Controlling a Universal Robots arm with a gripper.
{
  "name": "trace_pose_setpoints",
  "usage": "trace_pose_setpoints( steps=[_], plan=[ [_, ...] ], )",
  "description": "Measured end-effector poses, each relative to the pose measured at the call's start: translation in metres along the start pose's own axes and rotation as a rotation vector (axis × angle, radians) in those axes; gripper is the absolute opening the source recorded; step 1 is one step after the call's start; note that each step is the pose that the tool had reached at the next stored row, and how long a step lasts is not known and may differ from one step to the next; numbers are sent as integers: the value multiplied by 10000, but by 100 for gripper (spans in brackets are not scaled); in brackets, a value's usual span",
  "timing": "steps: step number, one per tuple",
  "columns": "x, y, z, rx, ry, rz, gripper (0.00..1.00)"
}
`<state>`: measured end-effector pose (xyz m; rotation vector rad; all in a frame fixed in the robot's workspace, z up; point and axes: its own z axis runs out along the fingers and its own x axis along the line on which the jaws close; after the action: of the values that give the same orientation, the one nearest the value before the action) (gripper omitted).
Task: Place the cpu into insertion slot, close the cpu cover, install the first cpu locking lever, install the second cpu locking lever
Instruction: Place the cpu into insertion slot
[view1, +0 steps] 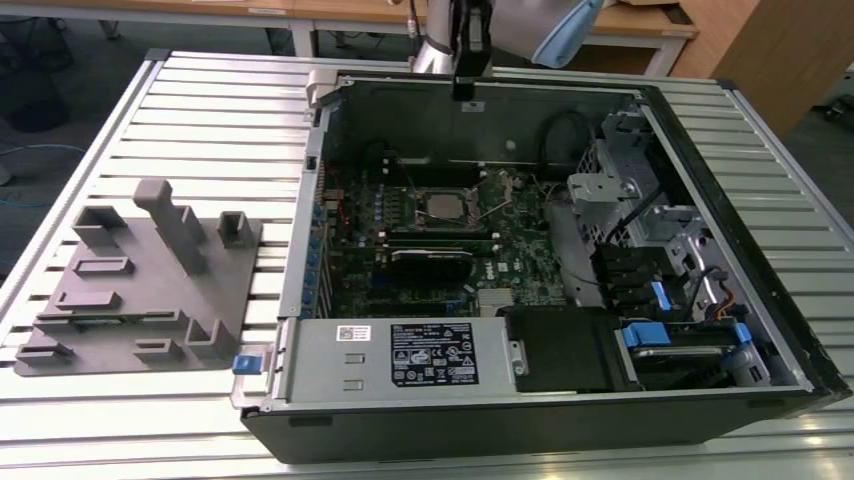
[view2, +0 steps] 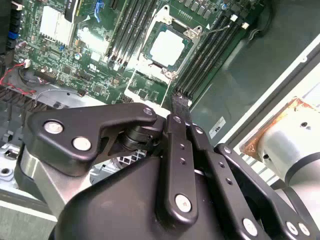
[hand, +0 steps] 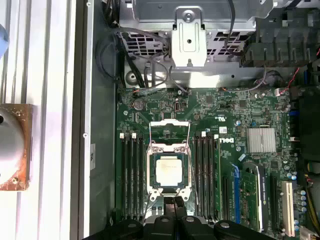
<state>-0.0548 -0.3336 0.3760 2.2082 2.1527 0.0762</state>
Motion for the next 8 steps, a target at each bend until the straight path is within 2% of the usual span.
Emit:
trace_pose_setpoints(
  steps=[8],
  plan=[
    [-1, 12, -160, 0, -1, 1, 10]
  ],
)
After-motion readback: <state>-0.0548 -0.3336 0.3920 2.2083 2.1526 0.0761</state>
